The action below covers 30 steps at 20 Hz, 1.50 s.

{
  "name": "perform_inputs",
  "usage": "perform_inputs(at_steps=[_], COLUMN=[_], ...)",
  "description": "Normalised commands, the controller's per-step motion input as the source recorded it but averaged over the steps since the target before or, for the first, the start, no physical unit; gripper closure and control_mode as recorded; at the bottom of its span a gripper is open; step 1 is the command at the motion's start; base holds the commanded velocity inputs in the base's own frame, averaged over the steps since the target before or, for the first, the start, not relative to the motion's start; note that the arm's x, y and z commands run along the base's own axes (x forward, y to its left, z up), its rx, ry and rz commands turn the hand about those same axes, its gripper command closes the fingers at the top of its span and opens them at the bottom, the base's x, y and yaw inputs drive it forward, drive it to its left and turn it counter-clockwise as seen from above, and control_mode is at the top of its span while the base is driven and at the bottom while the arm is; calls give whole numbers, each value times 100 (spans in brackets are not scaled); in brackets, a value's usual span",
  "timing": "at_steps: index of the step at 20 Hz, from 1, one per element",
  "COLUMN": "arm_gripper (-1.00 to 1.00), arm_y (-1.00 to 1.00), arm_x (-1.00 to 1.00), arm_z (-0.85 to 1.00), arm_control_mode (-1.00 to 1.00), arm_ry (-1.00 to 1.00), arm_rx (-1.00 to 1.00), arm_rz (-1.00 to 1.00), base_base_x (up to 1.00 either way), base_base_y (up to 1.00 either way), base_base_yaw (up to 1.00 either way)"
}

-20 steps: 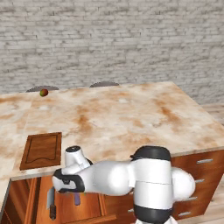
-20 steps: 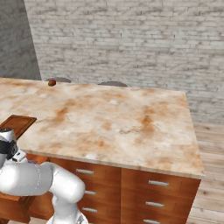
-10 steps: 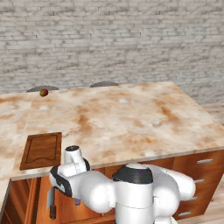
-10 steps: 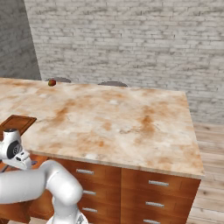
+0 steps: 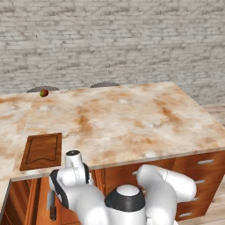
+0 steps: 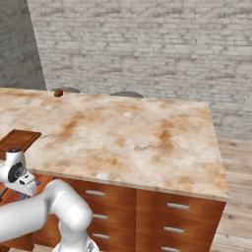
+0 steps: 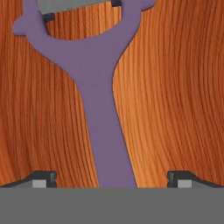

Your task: Open the drawer on the left and place the cutting tools on the cutting board.

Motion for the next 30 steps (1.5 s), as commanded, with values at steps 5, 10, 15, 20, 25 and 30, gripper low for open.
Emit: perform_inputs(at_steps=[5,10,15,20,25,30], arm_gripper=[-100,-100,100,100,100,100], arm_y=[0,0,0,0,0,0], arm_x=[0,0,0,0,-7,-52], arm_z=[-24,-13,0,0,22,52], arm_control_mode=[-100,-100,-100,-100,-100,-100], arm_ry=[5,5,4,0,0,3], arm_rx=[0,0,0,0,0,0], arm_rz=[0,0,0,0,0,0], base_base_x=[0,0,0,0,0,0], base_base_y=[0,0,0,0,0,0], base_base_yaw=[0,0,0,0,0,0])
